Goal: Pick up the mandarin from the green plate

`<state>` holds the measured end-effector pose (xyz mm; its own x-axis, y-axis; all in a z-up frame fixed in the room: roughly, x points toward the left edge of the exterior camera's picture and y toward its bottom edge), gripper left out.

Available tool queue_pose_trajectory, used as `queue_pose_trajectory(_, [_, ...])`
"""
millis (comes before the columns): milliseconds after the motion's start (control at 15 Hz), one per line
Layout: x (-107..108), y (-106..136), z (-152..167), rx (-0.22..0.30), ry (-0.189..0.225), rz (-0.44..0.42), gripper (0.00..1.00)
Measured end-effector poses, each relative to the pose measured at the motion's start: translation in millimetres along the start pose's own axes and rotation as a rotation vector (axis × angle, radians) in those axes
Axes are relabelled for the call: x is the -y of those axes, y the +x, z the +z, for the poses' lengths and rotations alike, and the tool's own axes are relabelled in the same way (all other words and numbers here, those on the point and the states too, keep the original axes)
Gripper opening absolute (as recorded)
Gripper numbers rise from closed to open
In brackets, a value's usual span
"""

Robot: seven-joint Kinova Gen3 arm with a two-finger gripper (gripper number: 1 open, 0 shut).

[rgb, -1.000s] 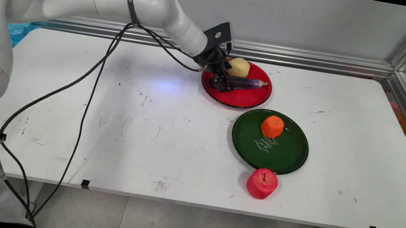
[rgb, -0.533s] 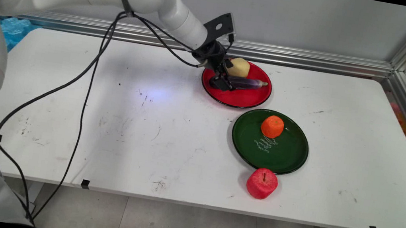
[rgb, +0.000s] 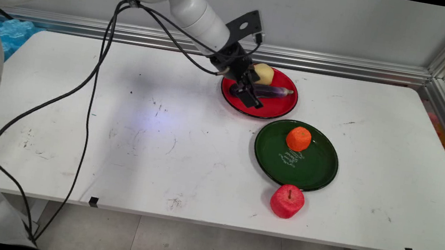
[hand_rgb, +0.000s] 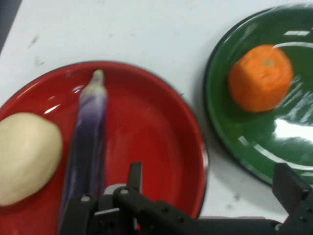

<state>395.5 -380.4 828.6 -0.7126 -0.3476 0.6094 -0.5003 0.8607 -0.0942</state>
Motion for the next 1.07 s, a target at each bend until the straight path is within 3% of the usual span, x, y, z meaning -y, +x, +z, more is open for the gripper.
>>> queue_pose_trajectory(467, [-32.3,33.4,12.2,-0.031,-0.022,-0.042,1.0])
queue_pose_trajectory(1067, [-60.9,39.9,66.6,-0.021,-0.017,-0.067,1.0])
